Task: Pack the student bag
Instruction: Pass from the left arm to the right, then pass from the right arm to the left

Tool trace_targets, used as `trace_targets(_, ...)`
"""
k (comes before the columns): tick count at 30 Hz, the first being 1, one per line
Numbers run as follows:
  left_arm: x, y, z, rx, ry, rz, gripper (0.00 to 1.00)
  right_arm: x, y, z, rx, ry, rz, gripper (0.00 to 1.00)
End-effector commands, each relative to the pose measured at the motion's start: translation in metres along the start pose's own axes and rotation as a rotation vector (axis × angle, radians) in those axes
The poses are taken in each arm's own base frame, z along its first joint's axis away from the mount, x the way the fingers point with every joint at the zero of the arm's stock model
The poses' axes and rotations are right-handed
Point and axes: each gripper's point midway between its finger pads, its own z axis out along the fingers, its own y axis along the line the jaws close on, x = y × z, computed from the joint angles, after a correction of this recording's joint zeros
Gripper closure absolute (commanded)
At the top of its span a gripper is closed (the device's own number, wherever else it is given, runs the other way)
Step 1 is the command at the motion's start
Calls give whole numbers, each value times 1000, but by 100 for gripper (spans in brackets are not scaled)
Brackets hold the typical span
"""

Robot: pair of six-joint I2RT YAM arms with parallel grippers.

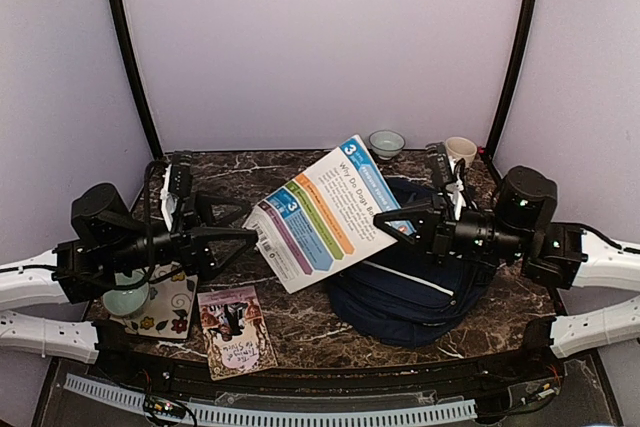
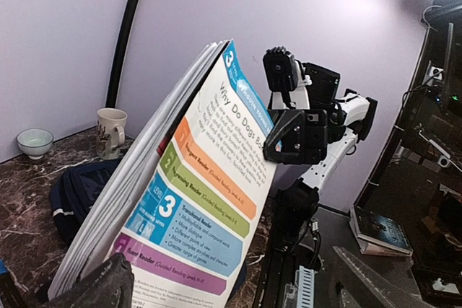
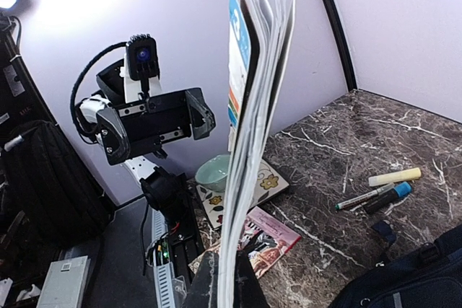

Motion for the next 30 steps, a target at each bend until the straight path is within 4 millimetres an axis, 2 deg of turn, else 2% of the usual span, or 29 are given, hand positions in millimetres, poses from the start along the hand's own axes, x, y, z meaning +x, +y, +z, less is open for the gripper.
trace_targets(1,-11,-27,-6,149,-58,-4,6,-49,36,-8,-143,-139,-26,100)
trace_targets(5,-10,-39,-5,223,-60,-9,11,-51,47,-11,-200,-145,-30,100)
trace_targets(8,-6,-38,-4,226,-44,-24,13,-54,49,-14,-200,-152,-38,100)
trace_targets(10,-4,-34,-5,204,-44,-33,12,-60,51,-17,-200,-165,-44,100)
trace_targets(15,-4,-15,-13,83,-72,-38,3,-75,58,-30,-201,-210,-61,100)
trace_targets(18,0,-4,-15,24,-75,-35,2,-82,67,-38,-232,-230,-69,100)
trace_targets(20,2,-4,-14,31,-77,-34,3,-82,70,-38,-253,-230,-65,100)
trace_targets(25,0,-20,-11,140,-110,-33,15,-78,72,-32,-282,-214,-55,100)
trace_targets(30,-6,-26,-18,171,-155,-39,41,-75,71,-30,-284,-207,-56,100)
